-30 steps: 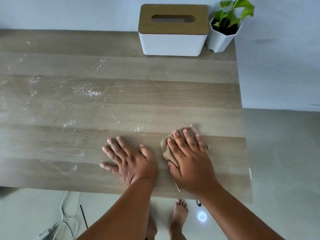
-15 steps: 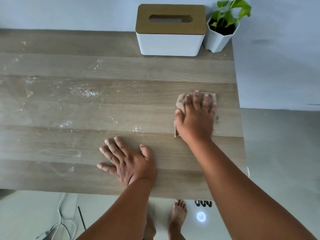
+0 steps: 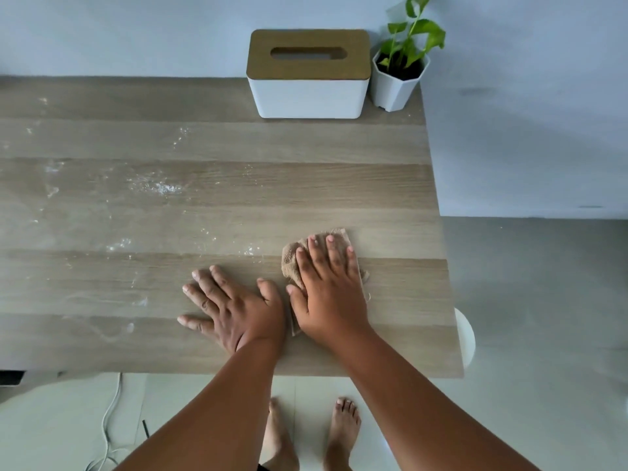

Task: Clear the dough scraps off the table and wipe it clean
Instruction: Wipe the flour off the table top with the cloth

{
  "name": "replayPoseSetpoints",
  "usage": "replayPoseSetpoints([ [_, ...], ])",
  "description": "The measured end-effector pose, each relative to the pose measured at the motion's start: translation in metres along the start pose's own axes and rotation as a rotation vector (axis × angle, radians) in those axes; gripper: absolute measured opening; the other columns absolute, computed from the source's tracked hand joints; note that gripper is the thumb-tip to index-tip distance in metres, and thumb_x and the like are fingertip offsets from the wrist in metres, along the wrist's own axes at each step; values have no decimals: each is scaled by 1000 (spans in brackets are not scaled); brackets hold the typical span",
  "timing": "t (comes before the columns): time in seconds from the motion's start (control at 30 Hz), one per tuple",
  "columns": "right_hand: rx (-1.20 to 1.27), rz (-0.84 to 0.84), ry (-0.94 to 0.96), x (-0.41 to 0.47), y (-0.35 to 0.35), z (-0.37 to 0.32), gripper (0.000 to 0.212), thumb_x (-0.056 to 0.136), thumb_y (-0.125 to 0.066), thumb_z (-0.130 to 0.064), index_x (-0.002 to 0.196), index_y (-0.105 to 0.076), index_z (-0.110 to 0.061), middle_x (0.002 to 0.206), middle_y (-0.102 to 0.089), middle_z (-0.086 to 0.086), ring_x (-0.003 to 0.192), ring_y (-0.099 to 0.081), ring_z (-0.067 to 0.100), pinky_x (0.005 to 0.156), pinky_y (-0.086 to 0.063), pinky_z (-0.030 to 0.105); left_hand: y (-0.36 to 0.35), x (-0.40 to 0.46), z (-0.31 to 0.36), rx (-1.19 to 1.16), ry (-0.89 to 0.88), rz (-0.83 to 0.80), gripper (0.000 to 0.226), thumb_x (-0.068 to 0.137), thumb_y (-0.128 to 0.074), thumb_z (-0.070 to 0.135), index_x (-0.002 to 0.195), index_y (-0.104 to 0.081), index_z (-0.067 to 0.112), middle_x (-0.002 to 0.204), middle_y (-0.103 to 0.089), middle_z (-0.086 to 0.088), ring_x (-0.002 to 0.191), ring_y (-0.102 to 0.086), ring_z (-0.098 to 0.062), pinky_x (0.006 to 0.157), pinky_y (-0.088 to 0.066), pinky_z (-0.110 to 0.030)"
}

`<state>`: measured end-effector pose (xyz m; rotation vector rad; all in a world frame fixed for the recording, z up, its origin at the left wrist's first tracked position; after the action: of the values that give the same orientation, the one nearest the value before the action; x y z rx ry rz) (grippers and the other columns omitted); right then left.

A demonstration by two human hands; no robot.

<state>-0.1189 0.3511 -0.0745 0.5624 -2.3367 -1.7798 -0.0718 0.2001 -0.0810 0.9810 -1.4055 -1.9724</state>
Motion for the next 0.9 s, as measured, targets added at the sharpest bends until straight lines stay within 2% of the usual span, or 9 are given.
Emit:
replayPoseSetpoints([
  [0.1,116,51,1,-14,10,18,64,104,-30,-46,161,-32,-17,170,-21,7,160,-5,27,128,-9,55,1,-1,0,9,-7,4,90,90,-29,55,165,-1,14,173,9,-6,157,19,-25,122,13,-63],
  [0.27,117,221,-137,-56,22,91,52,102,-42,-21,152,-47,-7,165,-34,11,157,-24,27,125,-24,54,2,-3,0,-9,-9,4,89,92,-30,55,165,0,14,173,9,-5,157,20,-24,122,14,-62],
  [0.37,64,229,-126,-60,20,104,52,100,-41,-21,149,-51,-7,165,-34,12,156,-24,28,125,-25,54,4,-3,-1,-32,-16,10,88,93,-32,55,165,-2,15,173,8,-4,157,19,-24,122,15,-62],
  [0.53,5,206,-144,-58,15,101,55,101,-36,-27,153,-45,-11,167,-29,11,159,-15,27,126,-22,54,8,-5,-6,-172,-60,28,80,97,-42,49,164,-7,26,173,-1,-2,159,9,-20,124,13,-60],
  [0.6,-7,196,-146,-58,15,102,55,102,-36,-28,154,-43,-12,168,-27,10,159,-13,27,126,-20,54,11,-11,1,-232,-165,45,71,99,-40,47,163,-12,33,173,-4,0,159,1,-23,125,13,-56],
  [0.67,-6,187,-141,-58,15,102,55,102,-36,-28,154,-42,-12,168,-28,10,159,-12,27,126,-19,55,15,-24,27,-256,-359,61,64,102,-33,49,162,-16,33,172,-12,1,158,-5,-22,127,9,-49],
  [0.8,2,186,-147,-57,17,100,55,100,-36,-27,153,-44,-12,166,-32,9,158,-18,27,126,-20,55,9,-54,100,-327,-722,16,63,103,-33,51,160,-21,28,168,-26,-1,155,-17,-20,128,-17,-44],
  [0.9,4,182,-147,-58,17,100,56,101,-33,-30,152,-45,-12,165,-34,10,158,-21,27,126,-20,54,-24,-62,118,-99,-833,-115,65,104,-26,46,164,-12,25,172,-17,-3,159,-11,-21,130,-13,-43],
])
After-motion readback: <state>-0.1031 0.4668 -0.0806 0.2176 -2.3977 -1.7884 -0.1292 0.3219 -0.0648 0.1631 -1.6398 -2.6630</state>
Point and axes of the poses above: each hand's wrist, its own x-axis towards the middle knuckle, its own y-axis out of the back of the hand, z = x × y, the point moved 6 cm from there along x, towards the middle knuckle
